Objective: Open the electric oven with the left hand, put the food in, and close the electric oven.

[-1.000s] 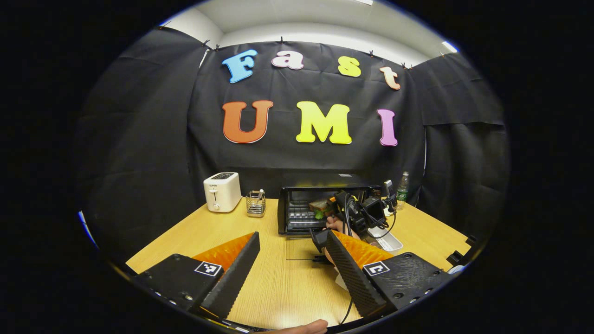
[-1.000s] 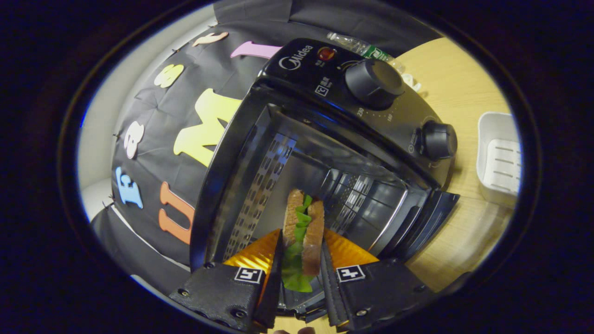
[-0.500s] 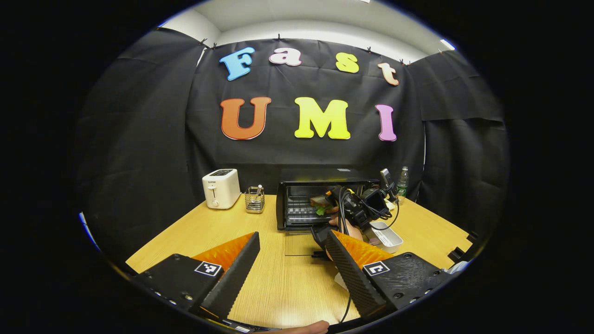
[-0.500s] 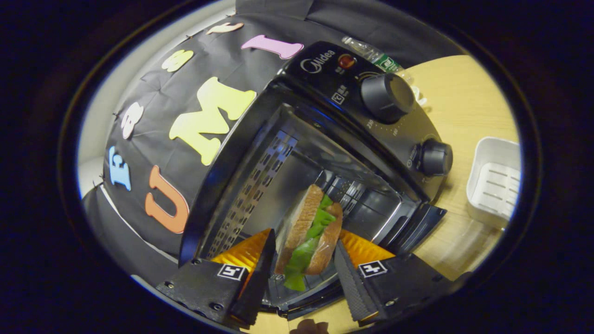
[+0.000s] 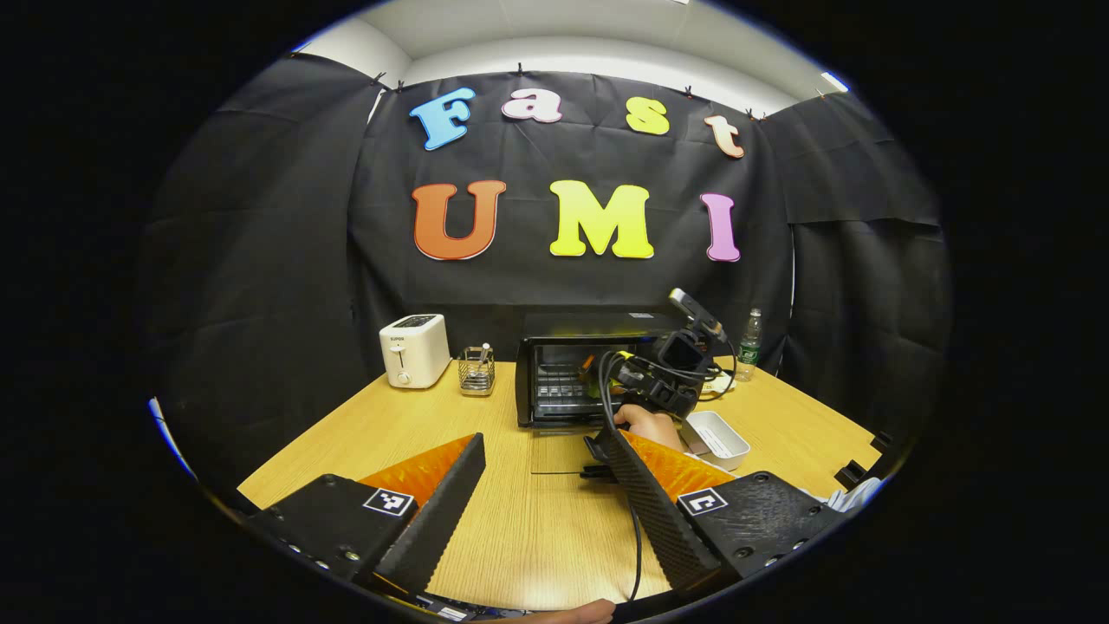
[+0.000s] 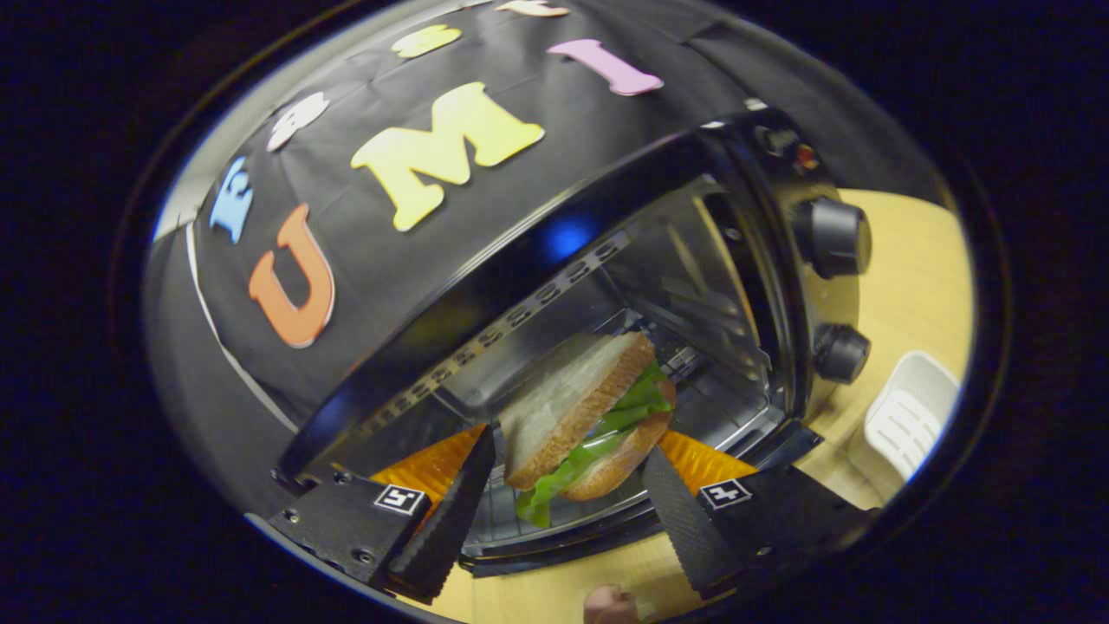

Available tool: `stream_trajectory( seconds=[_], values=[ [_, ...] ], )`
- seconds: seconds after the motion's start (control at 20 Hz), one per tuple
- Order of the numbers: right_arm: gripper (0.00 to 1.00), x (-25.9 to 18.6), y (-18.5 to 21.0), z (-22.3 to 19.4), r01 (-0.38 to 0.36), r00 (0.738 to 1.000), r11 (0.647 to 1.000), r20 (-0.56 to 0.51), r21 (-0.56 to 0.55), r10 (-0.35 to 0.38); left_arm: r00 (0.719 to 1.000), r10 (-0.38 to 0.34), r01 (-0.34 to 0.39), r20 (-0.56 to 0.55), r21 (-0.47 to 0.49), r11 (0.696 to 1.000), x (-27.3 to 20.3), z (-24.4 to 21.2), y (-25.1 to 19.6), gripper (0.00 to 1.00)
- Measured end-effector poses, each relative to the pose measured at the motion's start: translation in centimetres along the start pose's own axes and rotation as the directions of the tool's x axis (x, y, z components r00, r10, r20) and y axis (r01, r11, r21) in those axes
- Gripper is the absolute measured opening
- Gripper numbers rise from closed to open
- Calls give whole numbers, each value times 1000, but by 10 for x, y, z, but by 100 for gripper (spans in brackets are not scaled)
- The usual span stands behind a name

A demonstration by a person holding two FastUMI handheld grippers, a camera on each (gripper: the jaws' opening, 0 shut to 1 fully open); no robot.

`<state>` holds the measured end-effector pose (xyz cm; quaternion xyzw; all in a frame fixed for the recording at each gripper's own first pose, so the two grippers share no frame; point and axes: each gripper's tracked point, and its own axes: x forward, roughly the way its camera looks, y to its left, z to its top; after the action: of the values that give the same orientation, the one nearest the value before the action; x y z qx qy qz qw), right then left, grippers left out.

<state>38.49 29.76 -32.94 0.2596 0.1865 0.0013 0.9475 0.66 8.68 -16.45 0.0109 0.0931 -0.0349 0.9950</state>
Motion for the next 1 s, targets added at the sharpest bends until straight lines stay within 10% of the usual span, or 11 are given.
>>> stream_trajectory(
  seconds=[1.0],
  values=[
    [97,-34,-2,-33,-90,929,894,-361,-438,-84,999,10,-12,-30,-38,999,5,-12,3,95]
  ],
)
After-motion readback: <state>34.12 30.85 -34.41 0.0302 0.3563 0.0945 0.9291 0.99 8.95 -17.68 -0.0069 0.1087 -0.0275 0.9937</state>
